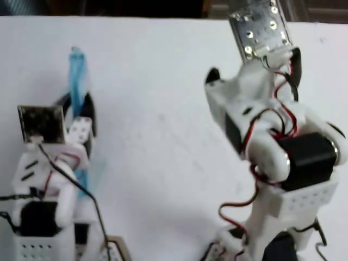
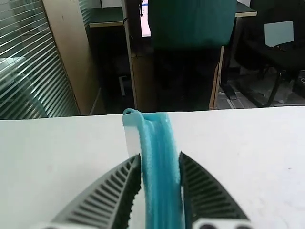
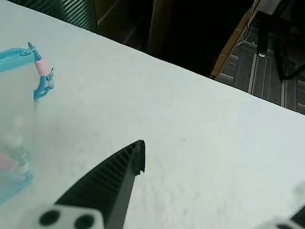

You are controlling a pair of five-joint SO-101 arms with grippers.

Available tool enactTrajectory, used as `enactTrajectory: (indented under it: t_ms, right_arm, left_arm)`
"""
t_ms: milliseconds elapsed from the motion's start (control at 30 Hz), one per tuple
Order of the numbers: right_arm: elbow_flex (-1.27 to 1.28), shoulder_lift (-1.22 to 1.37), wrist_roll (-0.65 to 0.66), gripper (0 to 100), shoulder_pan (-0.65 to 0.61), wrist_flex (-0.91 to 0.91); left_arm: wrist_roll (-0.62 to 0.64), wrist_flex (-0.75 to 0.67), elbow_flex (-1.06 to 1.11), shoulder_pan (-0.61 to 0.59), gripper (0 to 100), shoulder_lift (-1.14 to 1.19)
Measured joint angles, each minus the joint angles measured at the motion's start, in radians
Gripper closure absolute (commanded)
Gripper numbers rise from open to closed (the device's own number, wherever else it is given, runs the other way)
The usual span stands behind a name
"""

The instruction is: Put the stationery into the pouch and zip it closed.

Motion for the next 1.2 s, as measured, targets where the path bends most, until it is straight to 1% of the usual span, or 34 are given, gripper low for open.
enactTrajectory:
  t_ms: [100,167,233,467,667,733,833,900,967,1033,1100,1133,1200]
  right_arm:
    - [0.005,-0.002,0.000,49.8,0.000,0.000]
    - [0.005,-0.002,0.000,49.8,0.000,0.000]
    - [0.005,-0.002,0.000,49.8,0.000,0.000]
    - [0.005,-0.005,0.000,49.8,0.000,0.000]
    - [0.005,-0.005,0.000,49.8,0.000,0.000]
    - [0.005,-0.005,0.000,49.8,0.000,0.000]
    - [0.005,-0.005,0.000,51.1,0.000,0.000]
    - [0.005,-0.005,0.000,57.4,0.000,0.000]
    - [0.006,-0.011,0.000,69.0,0.000,0.000]
    - [0.025,-0.038,0.000,83.8,0.000,0.000]
    - [0.066,-0.078,0.000,99.1,0.000,0.000]
    - [0.097,-0.098,0.000,98.2,0.000,0.000]
    - [0.181,-0.146,0.000,90.7,0.000,0.000]
  left_arm:
    - [0.046,0.017,-0.006,-0.002,73,-0.005]
    - [0.117,0.035,-0.018,-0.002,72,-0.002]
    - [0.157,0.057,-0.038,-0.006,72,-0.002]
    - [0.178,0.114,-0.095,-0.006,72,-0.005]
    - [0.178,0.163,-0.095,-0.008,72,-0.005]
    - [0.178,0.175,-0.095,-0.008,75,-0.003]
    - [0.178,0.175,-0.095,-0.008,88,-0.003]
    - [0.166,0.175,-0.095,-0.008,99,-0.003]
    - [0.101,0.176,-0.095,-0.008,96,-0.017]
    - [0.020,0.176,-0.078,-0.008,98,-0.052]
    - [-0.051,0.176,-0.048,-0.008,97,-0.092]
    - [-0.080,0.176,-0.029,-0.008,98,-0.118]
    - [-0.123,0.176,0.023,-0.008,98,-0.190]
